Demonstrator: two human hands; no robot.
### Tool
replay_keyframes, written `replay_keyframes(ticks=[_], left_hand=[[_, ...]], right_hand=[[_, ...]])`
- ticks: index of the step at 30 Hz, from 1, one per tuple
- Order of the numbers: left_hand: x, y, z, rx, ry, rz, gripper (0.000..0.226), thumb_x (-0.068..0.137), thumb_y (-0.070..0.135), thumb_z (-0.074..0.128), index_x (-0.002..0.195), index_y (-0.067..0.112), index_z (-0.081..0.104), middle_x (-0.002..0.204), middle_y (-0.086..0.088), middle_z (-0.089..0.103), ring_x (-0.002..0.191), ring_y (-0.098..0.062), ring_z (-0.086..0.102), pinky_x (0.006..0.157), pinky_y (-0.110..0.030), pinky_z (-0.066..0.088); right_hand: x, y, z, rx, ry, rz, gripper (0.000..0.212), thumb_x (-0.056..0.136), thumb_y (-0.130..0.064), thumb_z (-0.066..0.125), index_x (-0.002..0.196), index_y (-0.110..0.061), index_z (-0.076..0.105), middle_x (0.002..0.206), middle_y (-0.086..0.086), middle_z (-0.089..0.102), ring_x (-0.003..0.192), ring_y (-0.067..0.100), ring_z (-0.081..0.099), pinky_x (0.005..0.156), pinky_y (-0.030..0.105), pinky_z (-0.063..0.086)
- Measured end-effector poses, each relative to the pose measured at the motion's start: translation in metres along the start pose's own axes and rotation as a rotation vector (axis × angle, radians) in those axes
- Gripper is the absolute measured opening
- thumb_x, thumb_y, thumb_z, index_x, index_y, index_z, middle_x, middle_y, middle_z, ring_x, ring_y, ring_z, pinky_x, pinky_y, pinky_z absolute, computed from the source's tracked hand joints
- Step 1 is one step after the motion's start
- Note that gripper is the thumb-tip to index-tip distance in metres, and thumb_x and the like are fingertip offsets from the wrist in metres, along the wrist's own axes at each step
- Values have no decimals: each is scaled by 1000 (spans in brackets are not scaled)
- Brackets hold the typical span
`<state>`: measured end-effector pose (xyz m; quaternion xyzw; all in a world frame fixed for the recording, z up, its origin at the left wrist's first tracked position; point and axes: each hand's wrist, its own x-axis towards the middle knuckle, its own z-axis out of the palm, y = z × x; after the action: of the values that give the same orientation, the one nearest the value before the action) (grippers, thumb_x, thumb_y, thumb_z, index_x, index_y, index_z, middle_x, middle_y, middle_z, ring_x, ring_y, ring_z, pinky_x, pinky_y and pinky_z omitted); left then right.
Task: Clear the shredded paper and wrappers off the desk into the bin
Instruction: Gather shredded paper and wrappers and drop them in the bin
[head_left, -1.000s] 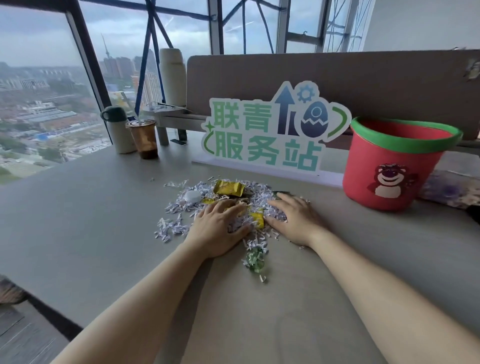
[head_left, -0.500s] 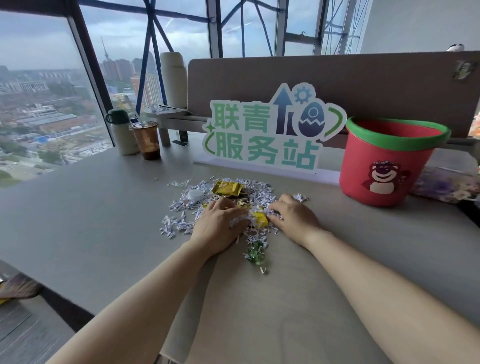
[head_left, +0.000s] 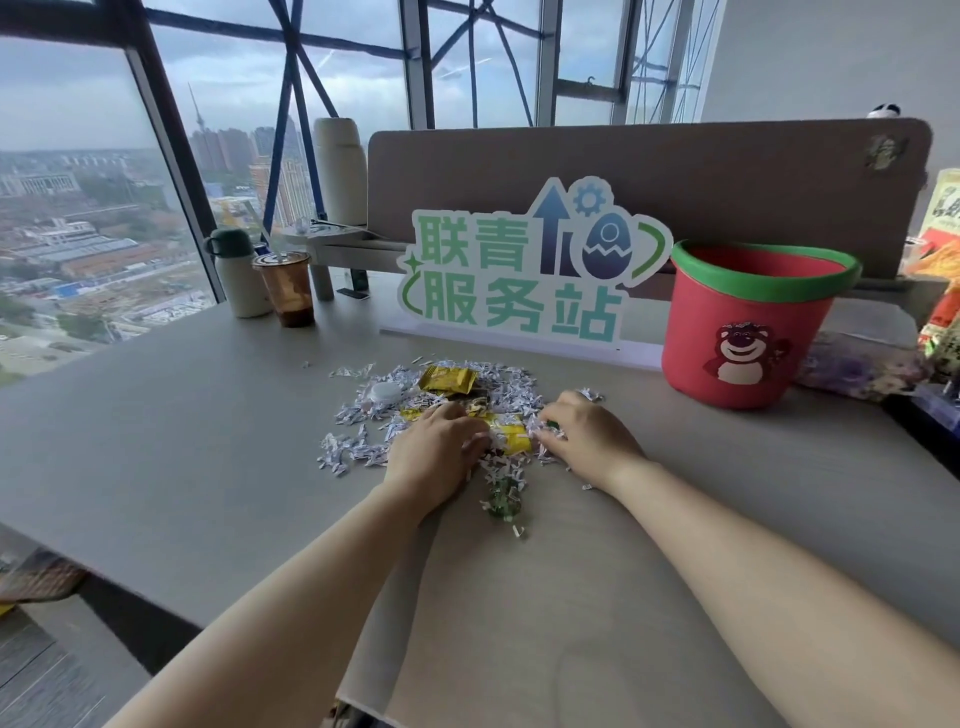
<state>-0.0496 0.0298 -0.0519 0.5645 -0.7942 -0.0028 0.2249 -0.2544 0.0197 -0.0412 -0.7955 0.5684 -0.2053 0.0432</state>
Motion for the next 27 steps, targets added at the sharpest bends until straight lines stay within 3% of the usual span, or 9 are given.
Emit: replay_keyframes(ticks=[5,15,22,27], left_hand=[[8,4,-7,-83,22,33,22,90,35,55,108,28,68,111,0,61,93,-25,63,73,-37,55],[38,35,-43,-109,110,134,22,89,33,58,105,23,69,103,-2,64,88,-26,64,71,-36,54],[65,73,-65,-150,174,234,21,89,33,58,105,23,69,104,-1,64,87,-22,63,71,-33,53],[87,103,-76,-205,193,264,20,90,33,56,103,24,69,104,0,64,87,-19,62,70,-30,50]], right_hand=[[-1,-2,-12,13,38,-8,25,91,-29,53,103,-8,62,102,12,56,90,31,58,76,33,45],[-5,-3,-64,54,141,-25,24,90,-28,56,102,-7,63,105,11,58,92,27,59,80,35,48],[-7,3,-113,42,225,-6,25,88,-27,59,101,-7,64,104,13,60,93,26,57,72,27,36],[-14,15,-149,32,308,56,22,86,-26,61,90,-4,65,86,9,54,79,24,52,68,32,37]])
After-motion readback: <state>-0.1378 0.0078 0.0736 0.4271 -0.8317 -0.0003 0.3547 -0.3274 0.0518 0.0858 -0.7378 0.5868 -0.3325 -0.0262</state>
